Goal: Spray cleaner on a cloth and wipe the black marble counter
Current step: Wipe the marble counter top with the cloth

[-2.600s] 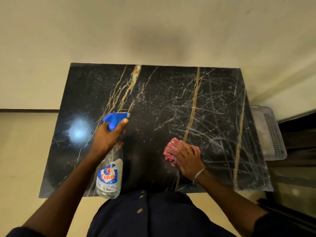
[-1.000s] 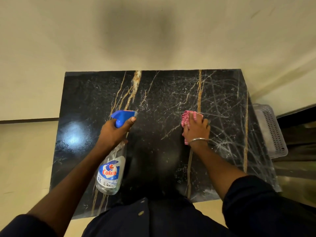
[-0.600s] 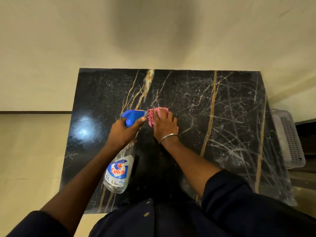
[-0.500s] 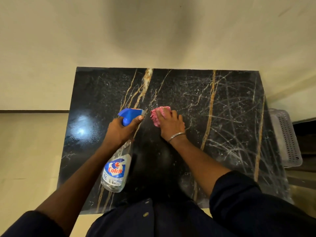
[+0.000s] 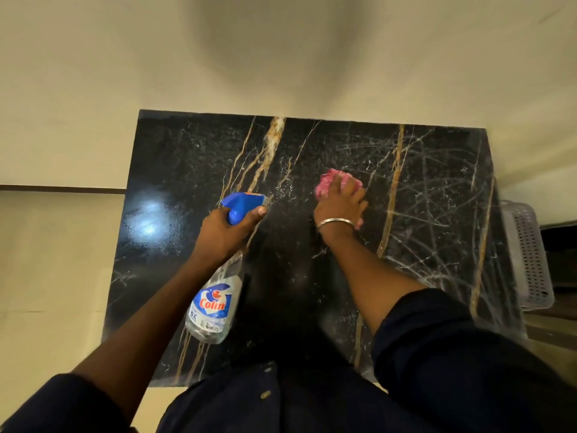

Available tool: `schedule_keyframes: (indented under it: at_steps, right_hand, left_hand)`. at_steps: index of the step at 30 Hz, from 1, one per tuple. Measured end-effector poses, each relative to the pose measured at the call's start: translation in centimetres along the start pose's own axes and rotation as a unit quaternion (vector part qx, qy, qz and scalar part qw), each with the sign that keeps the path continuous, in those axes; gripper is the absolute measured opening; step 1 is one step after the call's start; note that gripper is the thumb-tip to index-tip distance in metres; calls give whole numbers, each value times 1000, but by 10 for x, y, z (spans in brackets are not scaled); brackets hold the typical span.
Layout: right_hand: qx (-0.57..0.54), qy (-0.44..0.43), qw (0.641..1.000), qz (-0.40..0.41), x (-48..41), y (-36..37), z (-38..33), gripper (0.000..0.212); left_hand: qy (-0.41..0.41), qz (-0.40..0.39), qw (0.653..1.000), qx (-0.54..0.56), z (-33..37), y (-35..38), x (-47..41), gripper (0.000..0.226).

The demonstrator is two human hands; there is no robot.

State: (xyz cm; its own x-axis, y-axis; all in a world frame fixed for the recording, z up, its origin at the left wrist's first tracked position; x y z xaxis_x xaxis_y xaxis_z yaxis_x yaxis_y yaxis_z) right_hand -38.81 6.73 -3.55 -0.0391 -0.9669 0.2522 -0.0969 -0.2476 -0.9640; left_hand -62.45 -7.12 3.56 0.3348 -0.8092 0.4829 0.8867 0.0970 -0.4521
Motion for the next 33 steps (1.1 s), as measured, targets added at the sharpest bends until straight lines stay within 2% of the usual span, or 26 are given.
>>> schedule_keyframes:
  at_steps: [3,5,9,11,14,18,20,23,26,29,33]
  right_hand:
    - [31,-152,988,-10,18,9,-82,66]
    - [57,-224,973,-14,28,17,-115,65]
    - [117,-315,942,-16,25,21,-109,66]
    - [115,-292,949,-13,8,14,-78,68]
    - [75,-158,985,-6,-30,-9,-11,73]
    - [104,-17,994,-13,-70,-30,68,73]
    - [103,34,994,-24,-82,-34,83,70]
    - [84,81,993,-14,-81,-32,68,71]
    - [65,21,998,-6,-66,-21,17,75]
    - [68,-123,990,-30,-46,-7,-38,81]
    - [121,-237,964,-23,-39,-9,-37,80]
  left_hand:
    - [-4,9,1000,0,-3,-4,0,69]
    - [-9,19,1000,-5,-6,-7,-2,71]
    - [-22,18,999,-17,-14,-9,-10,62]
    - [-21,13,1000,-15,-14,-7,-15,55]
    - [-15,15,1000,-14,-9,-3,-19,50]
    - [-16,3,1000,-16,-1,5,-24,52]
    - [-10,7,1000,-25,3,7,-25,48]
    - [-1,10,999,-38,6,10,-23,44]
    - [-1,1,1000,-24,5,14,-24,50]
    - [1,-3,1000,-13,6,18,-25,53]
    - [-3,9,1000,7,13,21,-24,51]
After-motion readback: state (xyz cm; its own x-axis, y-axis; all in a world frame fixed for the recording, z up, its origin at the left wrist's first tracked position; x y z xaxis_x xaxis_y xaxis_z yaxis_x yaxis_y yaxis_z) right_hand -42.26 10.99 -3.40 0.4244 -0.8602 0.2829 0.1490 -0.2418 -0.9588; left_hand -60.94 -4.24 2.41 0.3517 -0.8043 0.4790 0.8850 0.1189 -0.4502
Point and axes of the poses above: each hand's wrist, its own x-axis away from the middle knuckle, its own y-axis out of the palm, z = x × y, the point moved 10 cm from there along -x, towards the middle knuckle, and after that the axes turned 1 degree about -x, right-handed, at the moved point
